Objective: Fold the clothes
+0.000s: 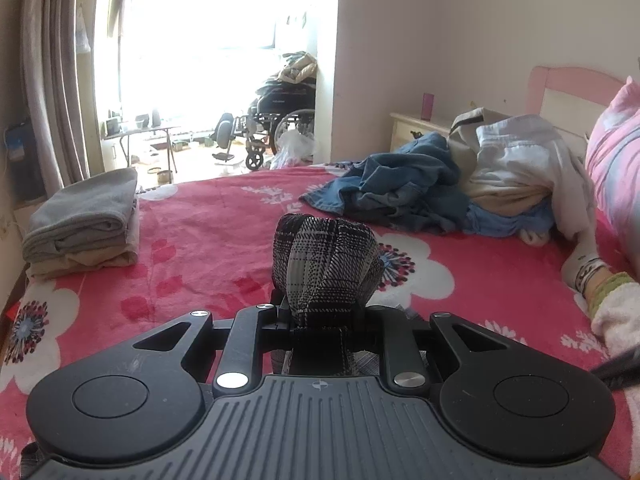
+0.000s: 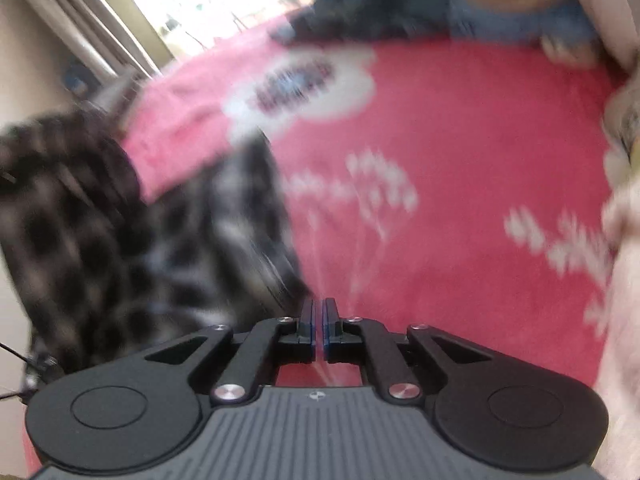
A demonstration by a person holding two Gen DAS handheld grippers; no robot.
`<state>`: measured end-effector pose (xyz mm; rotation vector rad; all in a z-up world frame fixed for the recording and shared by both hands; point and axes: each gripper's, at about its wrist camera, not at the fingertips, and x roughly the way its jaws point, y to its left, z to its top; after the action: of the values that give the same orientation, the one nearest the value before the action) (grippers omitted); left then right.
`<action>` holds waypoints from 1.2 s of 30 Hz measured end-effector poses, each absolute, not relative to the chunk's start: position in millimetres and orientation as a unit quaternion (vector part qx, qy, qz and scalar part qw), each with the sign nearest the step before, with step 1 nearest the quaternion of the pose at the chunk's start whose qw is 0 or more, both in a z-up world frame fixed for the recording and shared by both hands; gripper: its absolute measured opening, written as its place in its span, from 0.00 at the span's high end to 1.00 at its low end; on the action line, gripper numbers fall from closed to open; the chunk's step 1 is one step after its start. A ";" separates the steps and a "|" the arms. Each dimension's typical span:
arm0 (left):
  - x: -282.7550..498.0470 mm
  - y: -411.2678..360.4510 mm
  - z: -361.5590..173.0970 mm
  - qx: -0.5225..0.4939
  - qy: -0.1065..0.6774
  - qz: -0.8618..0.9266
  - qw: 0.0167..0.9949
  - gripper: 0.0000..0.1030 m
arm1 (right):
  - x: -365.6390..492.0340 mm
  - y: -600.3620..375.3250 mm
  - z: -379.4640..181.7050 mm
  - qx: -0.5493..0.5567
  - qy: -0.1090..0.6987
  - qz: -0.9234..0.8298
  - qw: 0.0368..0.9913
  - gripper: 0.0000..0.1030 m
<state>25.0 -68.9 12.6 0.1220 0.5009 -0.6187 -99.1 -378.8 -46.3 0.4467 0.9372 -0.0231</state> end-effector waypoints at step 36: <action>35.0 -70.4 8.1 0.053 0.256 -0.304 0.916 0.81 | -4.3 -352.1 -51.7 0.143 0.390 0.122 0.902 0.90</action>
<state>35.0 -70.4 8.1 0.1101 0.5260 -0.6249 -4.3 -352.1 -51.7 0.2963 0.8060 0.2525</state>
